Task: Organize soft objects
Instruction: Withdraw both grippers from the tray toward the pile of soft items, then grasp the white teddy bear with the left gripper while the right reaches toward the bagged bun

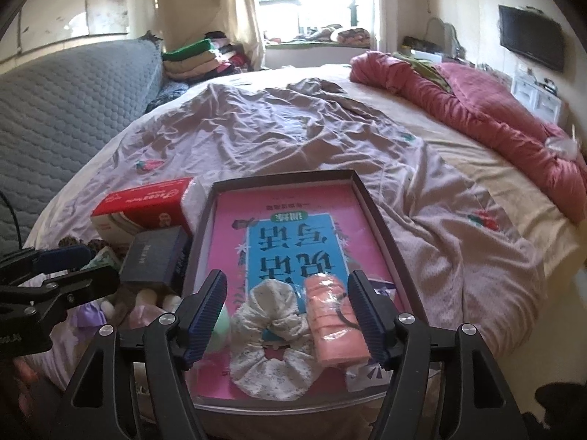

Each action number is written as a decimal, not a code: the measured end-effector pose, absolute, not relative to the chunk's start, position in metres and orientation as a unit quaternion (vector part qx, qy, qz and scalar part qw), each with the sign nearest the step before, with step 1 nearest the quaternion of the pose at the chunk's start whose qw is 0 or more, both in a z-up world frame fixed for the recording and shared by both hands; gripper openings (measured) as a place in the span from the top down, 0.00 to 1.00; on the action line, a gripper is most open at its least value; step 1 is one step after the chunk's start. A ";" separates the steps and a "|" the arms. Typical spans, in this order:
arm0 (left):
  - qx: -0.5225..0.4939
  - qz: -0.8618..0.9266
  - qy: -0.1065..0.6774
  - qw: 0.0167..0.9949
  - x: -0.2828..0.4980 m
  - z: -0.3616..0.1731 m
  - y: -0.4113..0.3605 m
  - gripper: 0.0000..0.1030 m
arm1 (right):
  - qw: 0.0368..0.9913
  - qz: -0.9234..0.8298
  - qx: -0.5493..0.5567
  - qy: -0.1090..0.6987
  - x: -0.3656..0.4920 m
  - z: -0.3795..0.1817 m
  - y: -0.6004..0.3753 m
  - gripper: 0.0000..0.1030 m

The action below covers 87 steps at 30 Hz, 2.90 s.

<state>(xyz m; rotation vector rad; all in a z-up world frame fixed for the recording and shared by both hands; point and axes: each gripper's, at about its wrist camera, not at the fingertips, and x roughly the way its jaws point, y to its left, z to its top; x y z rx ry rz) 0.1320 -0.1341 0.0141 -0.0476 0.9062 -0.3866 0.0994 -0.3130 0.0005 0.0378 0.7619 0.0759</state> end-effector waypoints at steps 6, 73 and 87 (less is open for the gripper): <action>-0.034 -0.175 0.436 0.882 0.135 0.015 -0.124 0.32 | 0.929 0.048 0.010 0.367 0.098 0.004 -0.305 0.28; -0.034 -0.108 0.555 0.824 0.141 -0.050 -0.051 0.32 | 0.832 0.332 -0.215 0.390 0.027 -0.059 -0.129 0.26; -0.076 -0.119 0.566 0.812 0.149 -0.070 -0.038 0.41 | 0.814 0.347 -0.313 0.345 0.039 -0.087 -0.109 0.28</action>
